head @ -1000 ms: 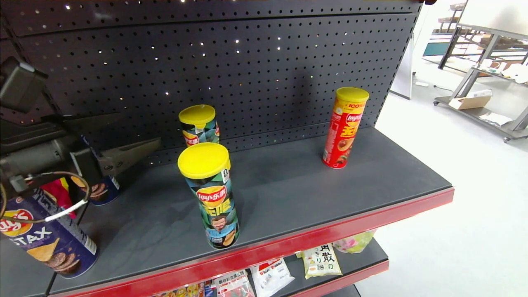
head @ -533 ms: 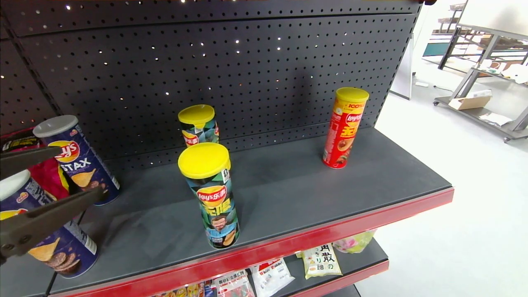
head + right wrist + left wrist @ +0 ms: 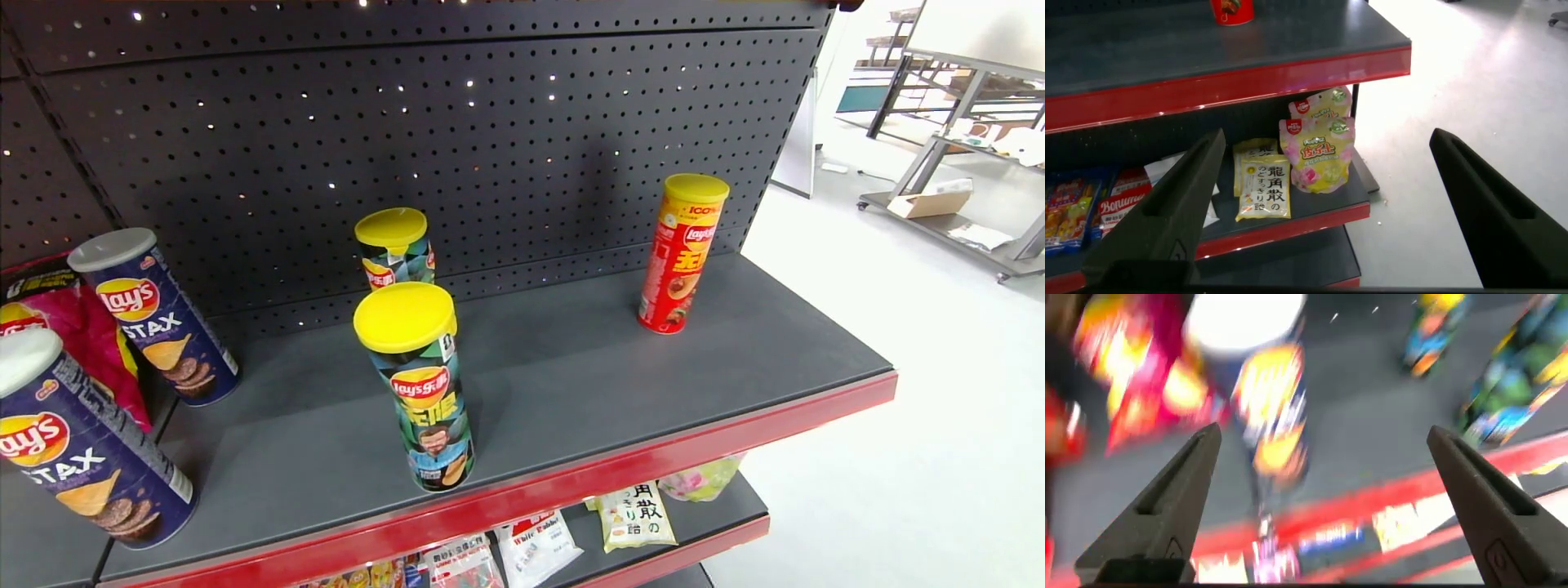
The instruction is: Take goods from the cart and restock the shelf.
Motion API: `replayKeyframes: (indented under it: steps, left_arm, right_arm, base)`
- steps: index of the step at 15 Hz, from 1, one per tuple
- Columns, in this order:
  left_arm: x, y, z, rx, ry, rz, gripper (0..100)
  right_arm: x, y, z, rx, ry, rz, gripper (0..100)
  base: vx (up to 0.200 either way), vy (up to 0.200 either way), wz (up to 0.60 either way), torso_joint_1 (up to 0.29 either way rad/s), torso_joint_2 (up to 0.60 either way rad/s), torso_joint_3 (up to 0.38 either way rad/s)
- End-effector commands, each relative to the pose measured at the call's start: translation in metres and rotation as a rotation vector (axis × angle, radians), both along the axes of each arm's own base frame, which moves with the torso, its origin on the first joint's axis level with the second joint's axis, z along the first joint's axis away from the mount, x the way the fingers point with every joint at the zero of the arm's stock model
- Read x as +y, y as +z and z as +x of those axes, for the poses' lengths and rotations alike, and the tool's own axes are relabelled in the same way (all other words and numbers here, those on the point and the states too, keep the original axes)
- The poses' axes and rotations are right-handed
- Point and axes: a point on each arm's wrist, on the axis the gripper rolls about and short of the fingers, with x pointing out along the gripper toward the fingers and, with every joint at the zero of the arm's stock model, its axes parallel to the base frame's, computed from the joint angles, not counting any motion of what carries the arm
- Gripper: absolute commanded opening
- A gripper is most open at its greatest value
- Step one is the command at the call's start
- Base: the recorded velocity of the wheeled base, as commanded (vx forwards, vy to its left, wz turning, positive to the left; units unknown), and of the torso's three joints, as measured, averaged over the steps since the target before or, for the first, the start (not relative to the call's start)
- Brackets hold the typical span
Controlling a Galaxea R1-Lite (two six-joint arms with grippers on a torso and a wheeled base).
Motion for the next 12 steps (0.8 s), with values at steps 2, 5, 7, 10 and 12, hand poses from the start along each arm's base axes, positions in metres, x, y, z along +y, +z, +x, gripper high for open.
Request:
replayKeyframes:
  steps: [2, 5, 7, 10, 12]
  left_arm:
    - [0.001, -0.05, -0.037, -0.065, 0.03, -0.023, 100]
    - [0.0, -0.067, -0.037, -0.084, 0.035, -0.035, 100]
    - [-0.001, -0.075, -0.033, -0.065, 0.001, -0.074, 100]
    - [-0.004, -0.076, -0.029, -0.089, -0.098, -0.086, 100]
    - [-0.004, -0.074, -0.028, -0.118, -0.113, -0.087, 100]
  right_arm:
    - [0.0, 0.0, 0.0, 0.0, 0.0, 0.0, 100]
    - [0.0, 0.0, 0.0, 0.0, 0.002, 0.0, 100]
    - [0.0, 0.0, 0.0, 0.0, 0.0, 0.0, 100]
    - [0.0, 0.0, 0.0, 0.0, 0.0, -0.003, 100]
    - [0.0, 0.0, 0.0, -0.002, 0.004, -0.006, 100]
  base:
    - [0.0, 0.0, 0.0, 0.0, 0.0, 0.0]
    - [0.0, 0.0, 0.0, 0.0, 0.0, 0.0]
    - [0.0, 0.0, 0.0, 0.0, 0.0, 0.0]
    - [0.0, 0.0, 0.0, 0.0, 0.0, 0.0]
    - [0.0, 0.0, 0.0, 0.0, 0.0, 0.0]
